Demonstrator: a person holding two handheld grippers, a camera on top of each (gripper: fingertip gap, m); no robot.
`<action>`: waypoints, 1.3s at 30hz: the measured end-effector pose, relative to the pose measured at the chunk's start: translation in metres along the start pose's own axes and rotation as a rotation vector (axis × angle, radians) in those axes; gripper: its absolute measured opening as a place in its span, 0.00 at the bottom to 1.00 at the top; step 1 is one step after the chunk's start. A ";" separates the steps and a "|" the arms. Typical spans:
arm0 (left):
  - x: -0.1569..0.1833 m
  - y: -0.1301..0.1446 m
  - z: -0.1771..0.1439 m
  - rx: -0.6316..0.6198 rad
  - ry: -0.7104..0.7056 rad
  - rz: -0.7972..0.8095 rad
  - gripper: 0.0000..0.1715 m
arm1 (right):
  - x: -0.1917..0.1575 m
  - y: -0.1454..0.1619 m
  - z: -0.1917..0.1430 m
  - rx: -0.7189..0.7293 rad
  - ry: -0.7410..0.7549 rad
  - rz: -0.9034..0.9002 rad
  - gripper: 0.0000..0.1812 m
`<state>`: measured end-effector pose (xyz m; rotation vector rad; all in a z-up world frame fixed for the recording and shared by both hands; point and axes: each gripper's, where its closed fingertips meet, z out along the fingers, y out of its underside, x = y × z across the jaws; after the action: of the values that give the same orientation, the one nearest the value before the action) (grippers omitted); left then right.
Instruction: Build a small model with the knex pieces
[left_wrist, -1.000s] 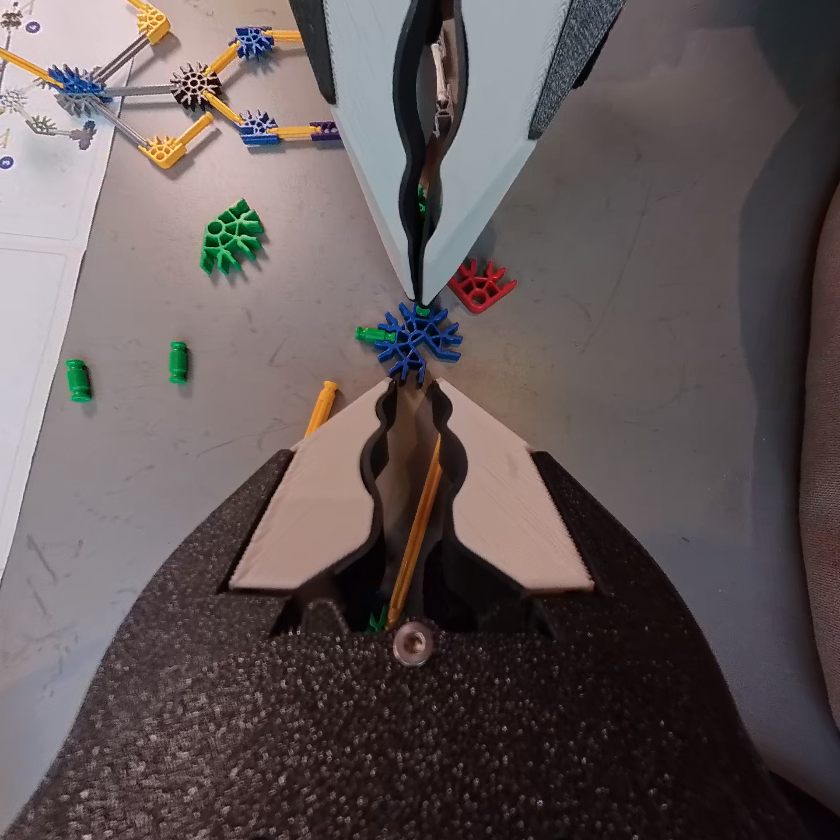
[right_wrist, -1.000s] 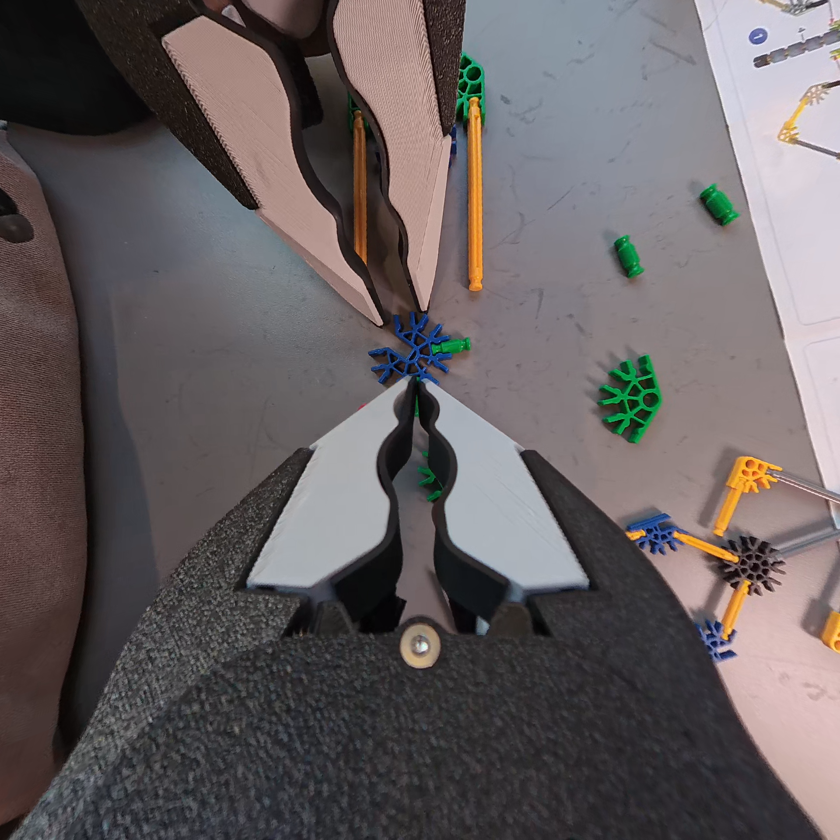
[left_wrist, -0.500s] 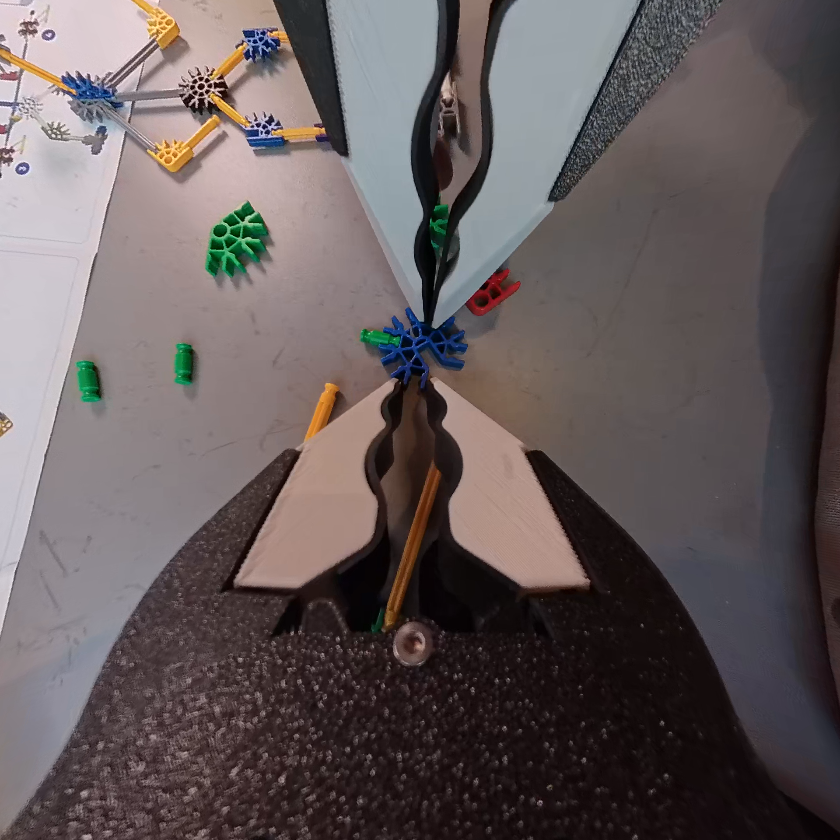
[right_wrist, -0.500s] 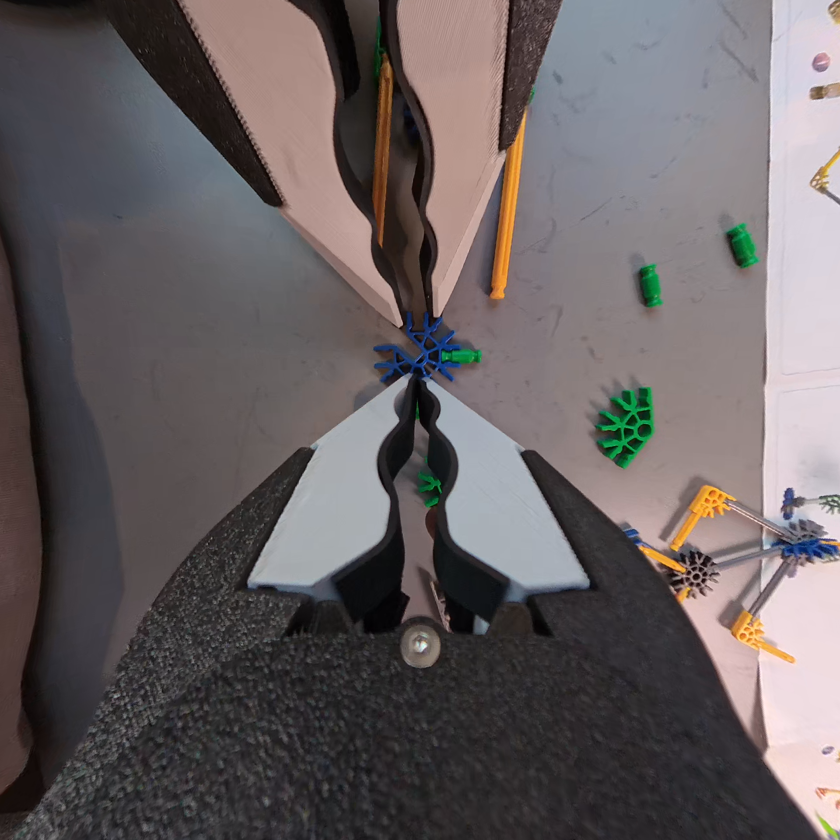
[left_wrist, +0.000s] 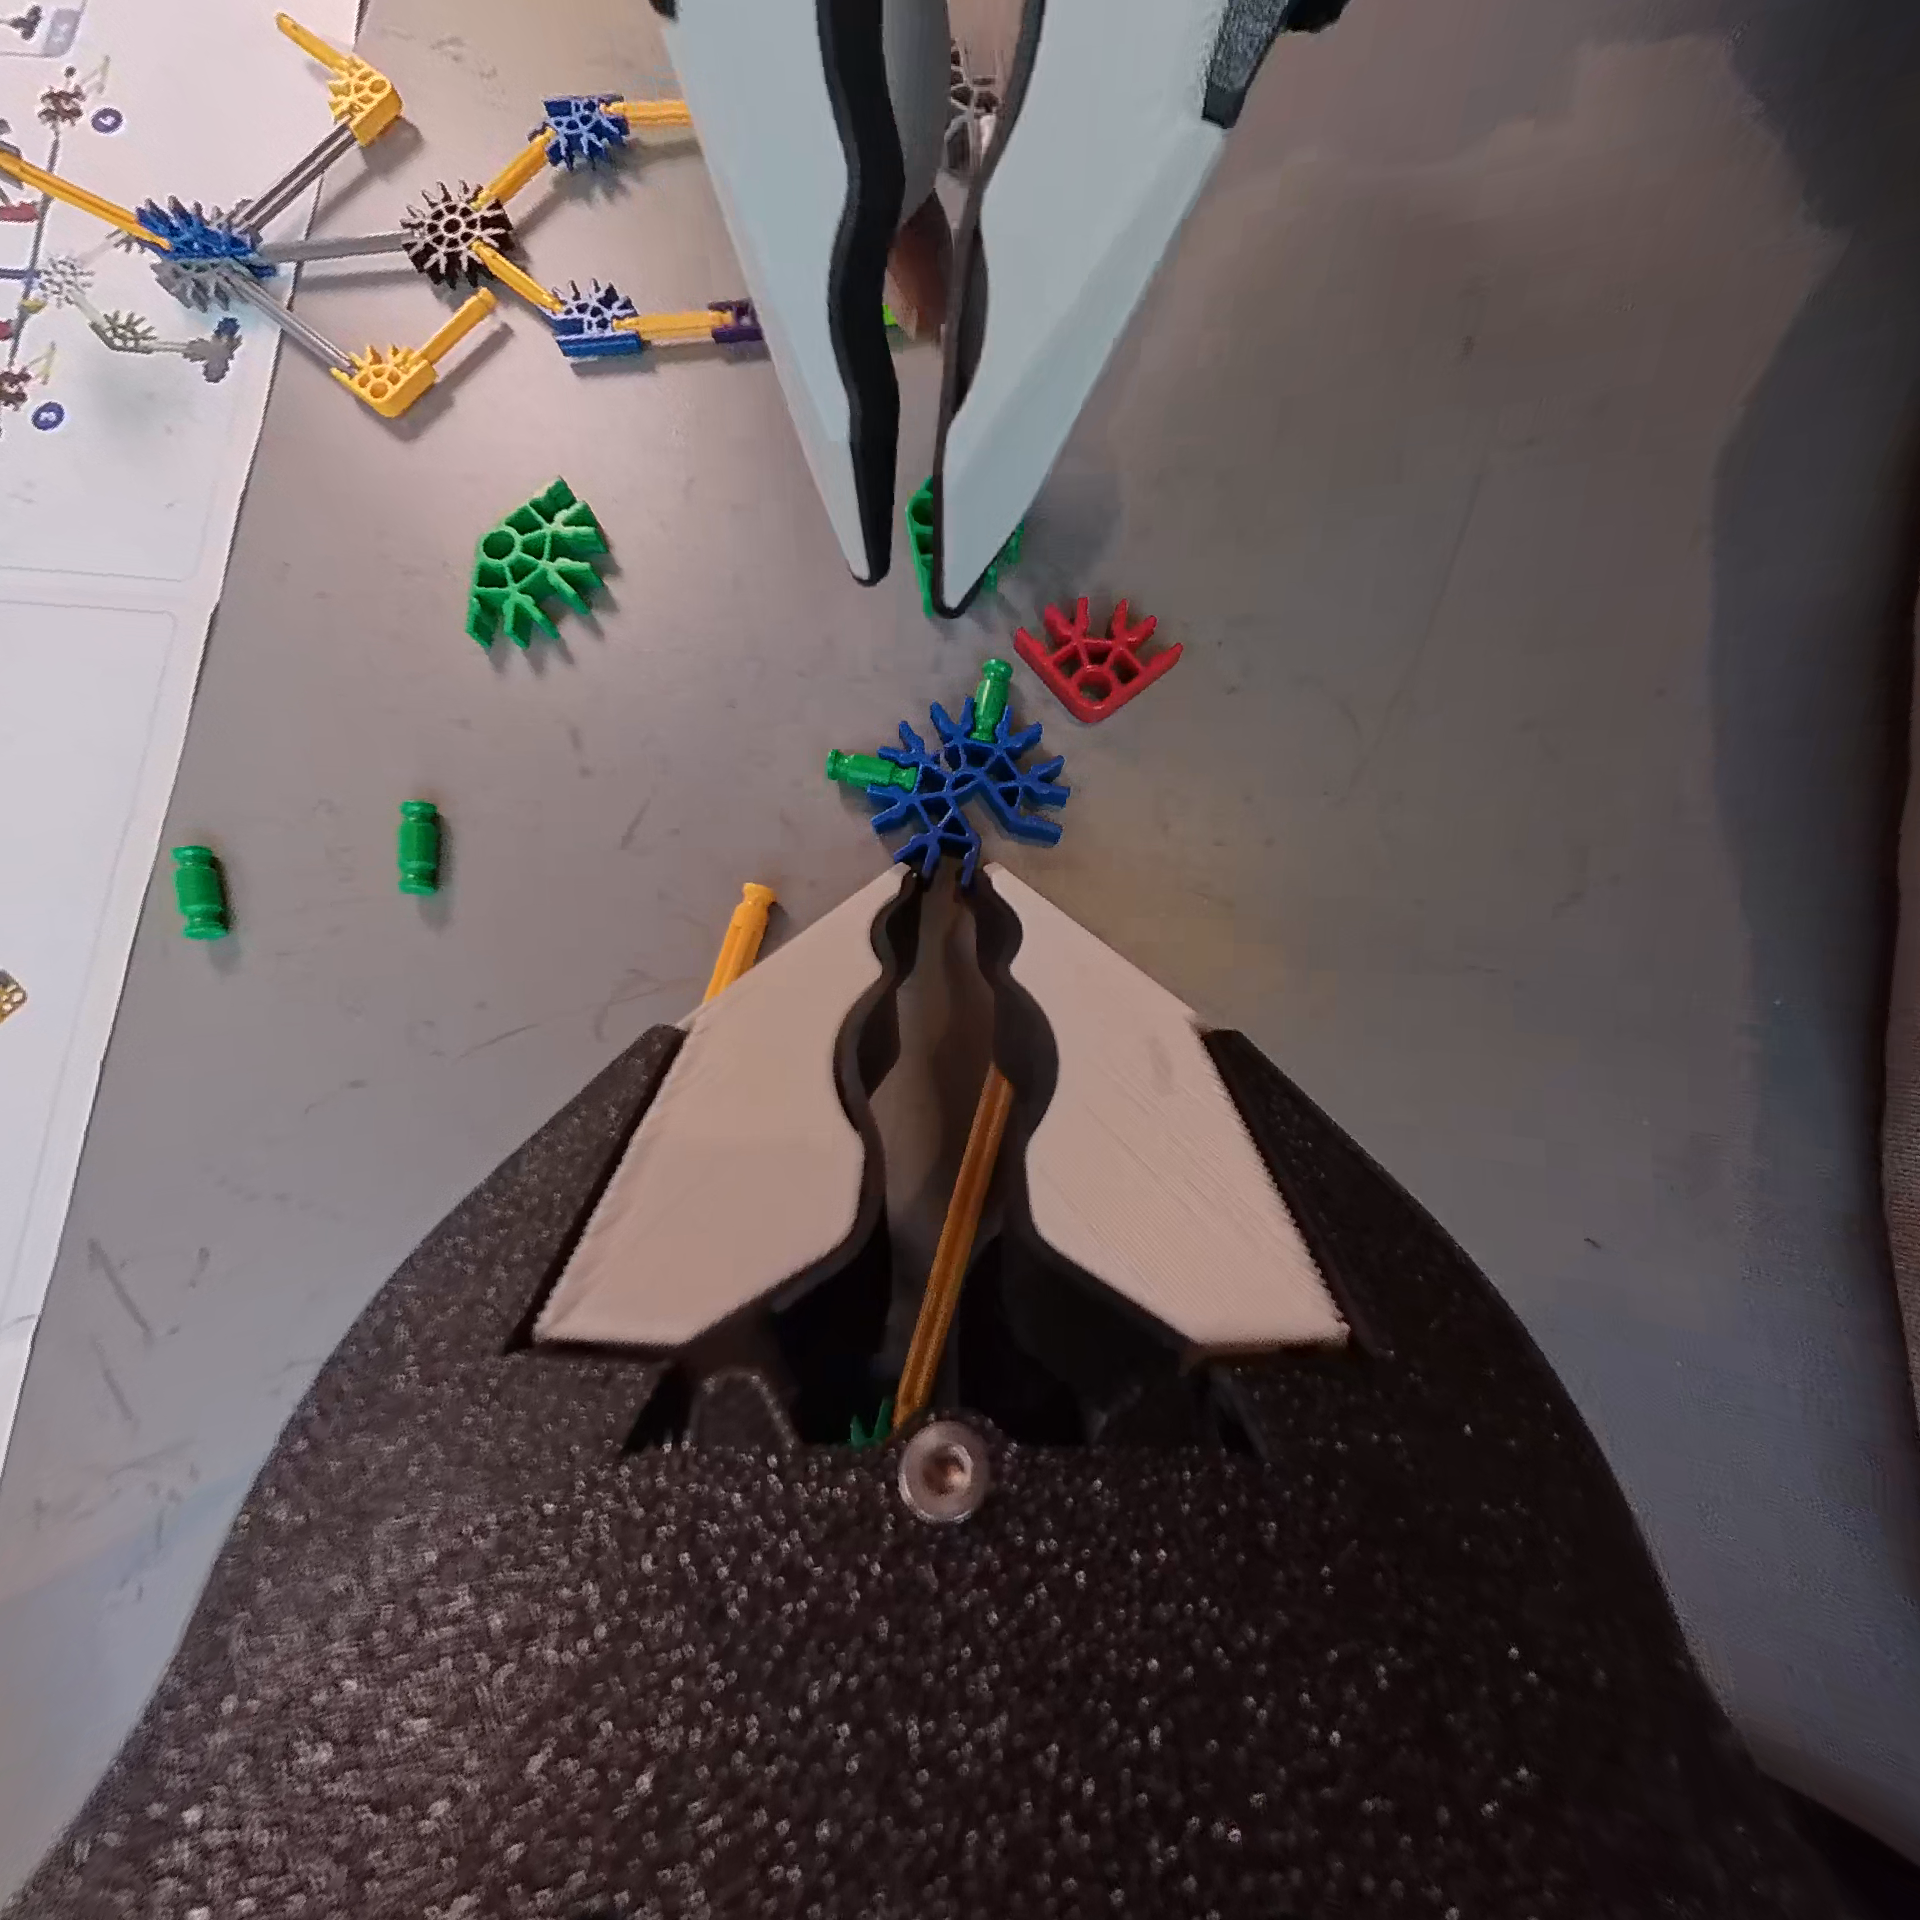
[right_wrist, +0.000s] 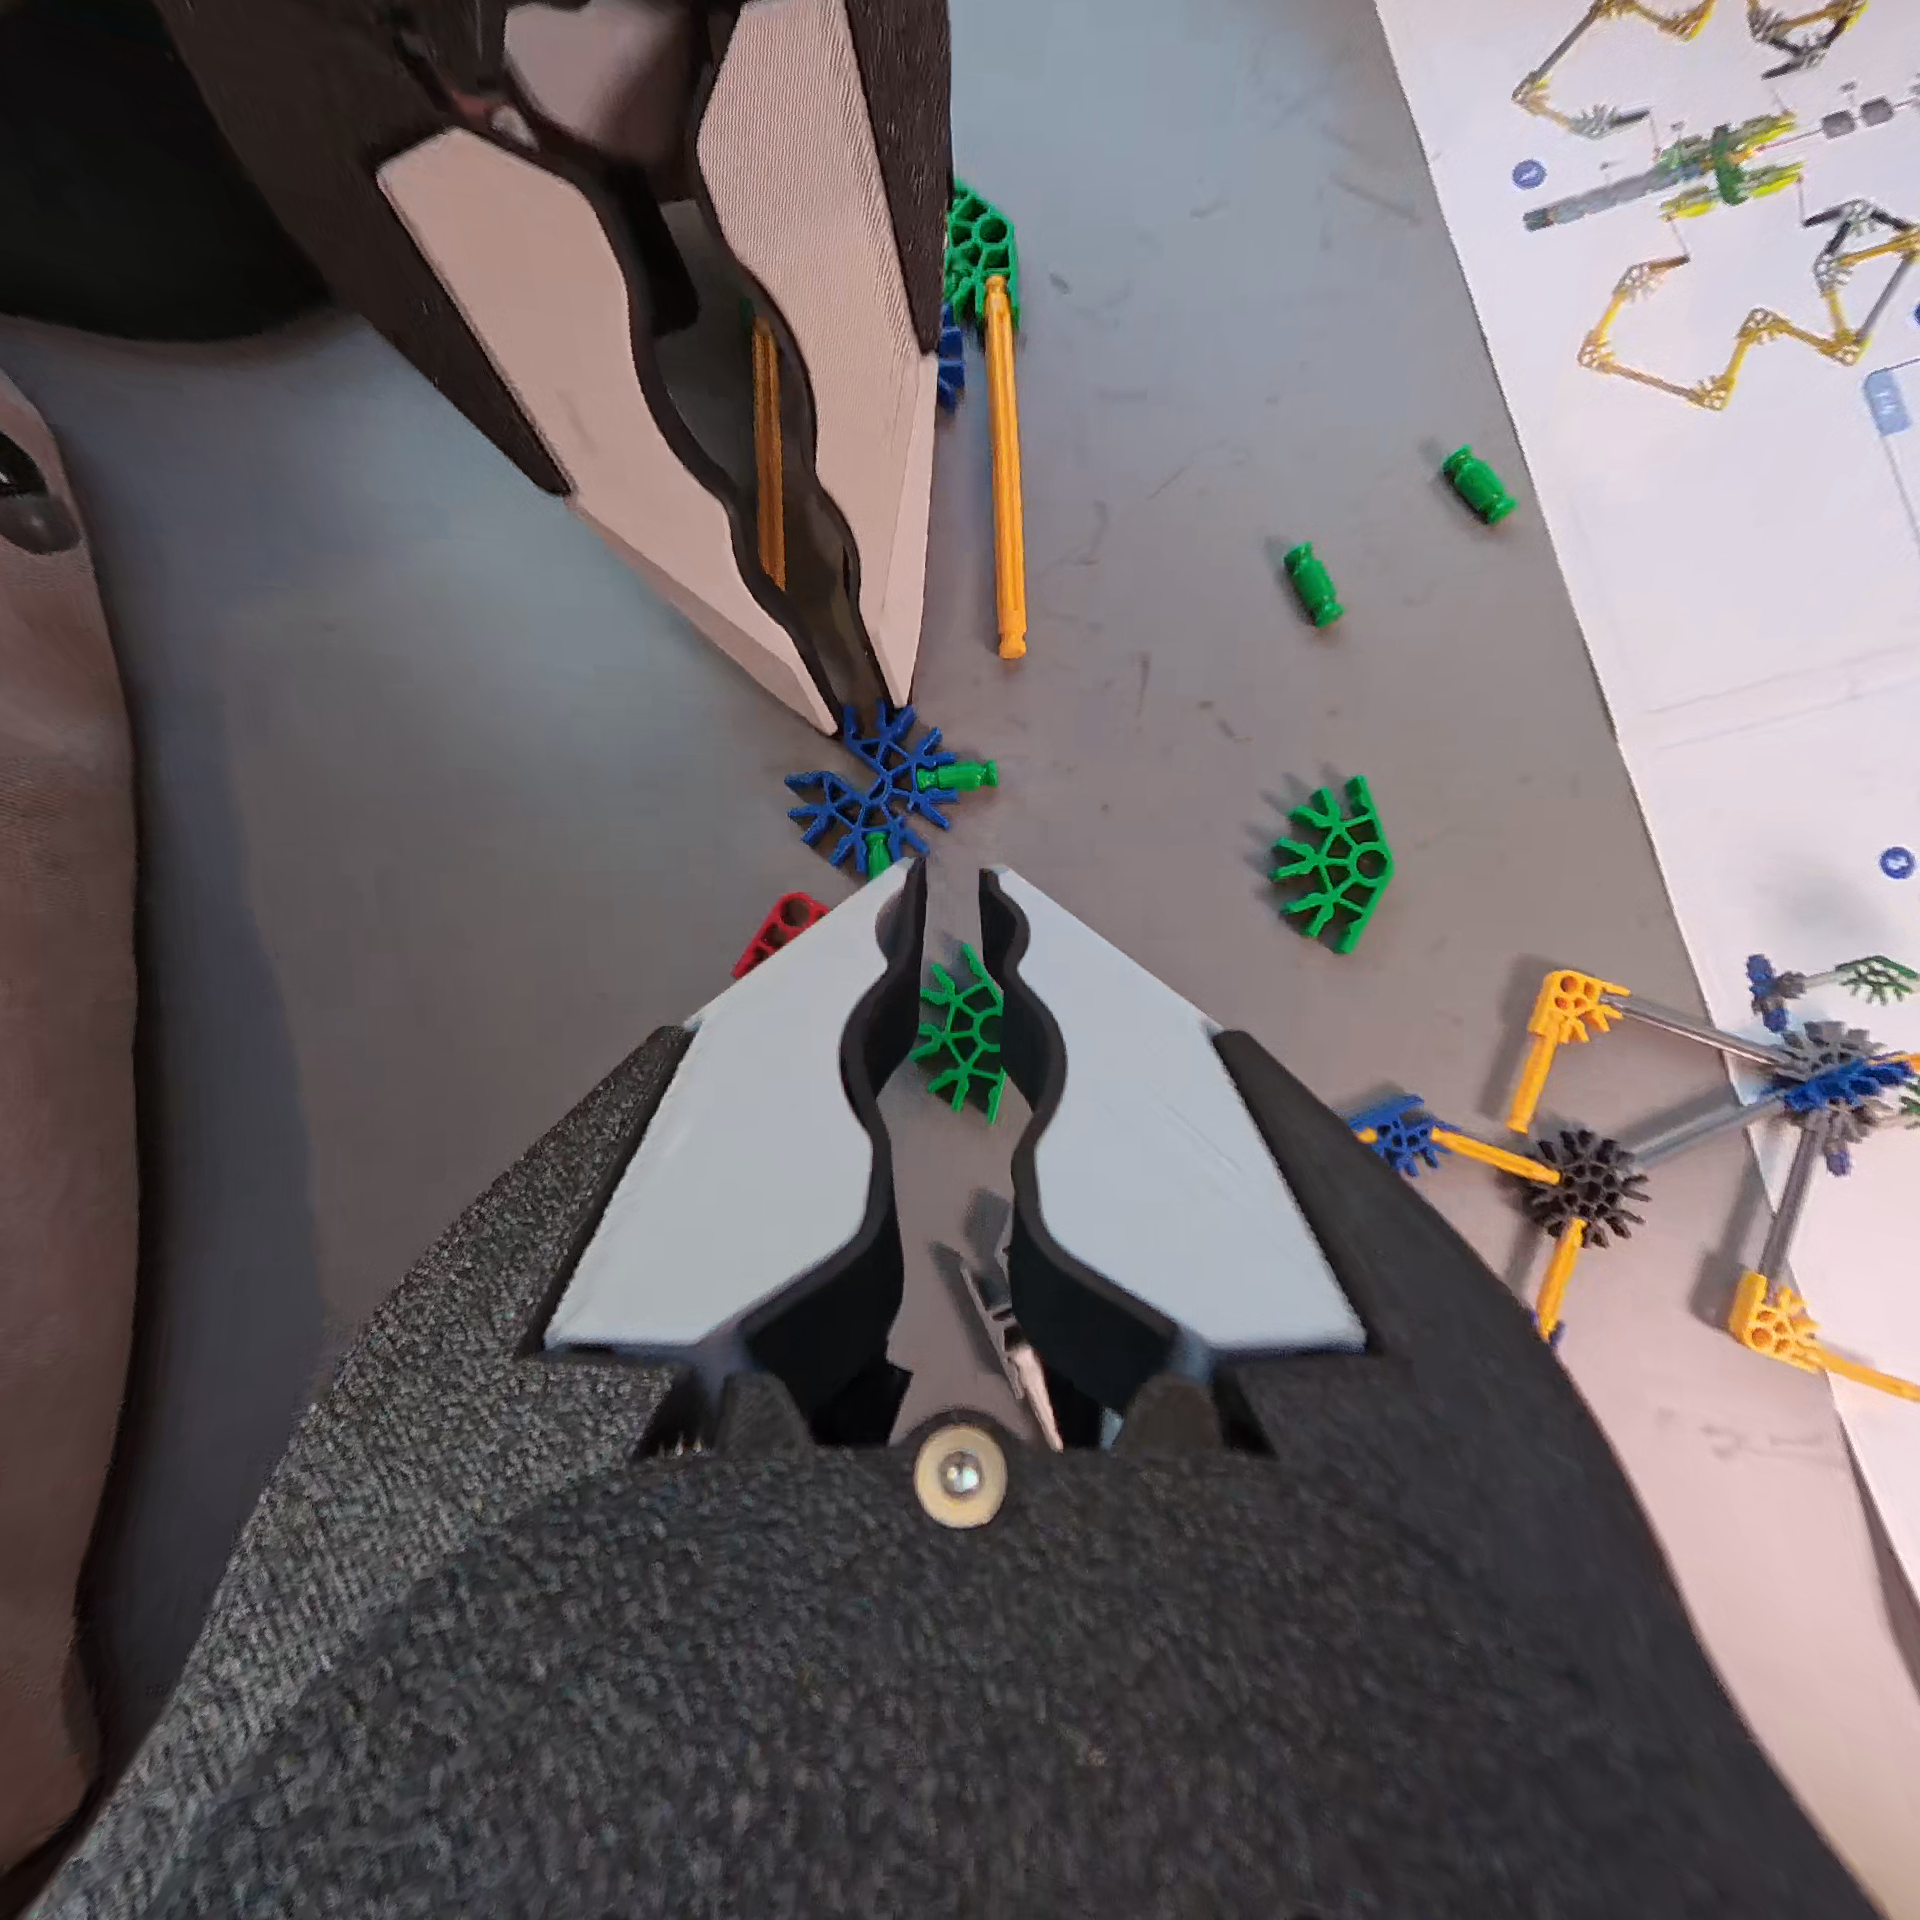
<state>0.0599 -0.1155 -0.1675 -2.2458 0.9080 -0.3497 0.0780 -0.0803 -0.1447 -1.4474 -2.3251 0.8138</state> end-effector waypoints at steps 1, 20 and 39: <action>0.000 0.000 0.000 0.003 0.001 0.007 0.06 | -0.001 0.006 0.001 -0.021 0.004 -0.009 0.06; -0.001 -0.012 -0.002 0.047 -0.027 0.000 0.27 | 0.002 0.040 -0.007 -0.094 0.056 -0.058 0.19; 0.008 -0.003 0.001 0.041 0.053 0.075 0.20 | 0.018 0.026 0.007 -0.073 0.126 0.165 0.12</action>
<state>0.0677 -0.1187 -0.1663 -2.1682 1.0011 -0.3914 0.0849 -0.0578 -0.1670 -1.6881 -2.1850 0.6639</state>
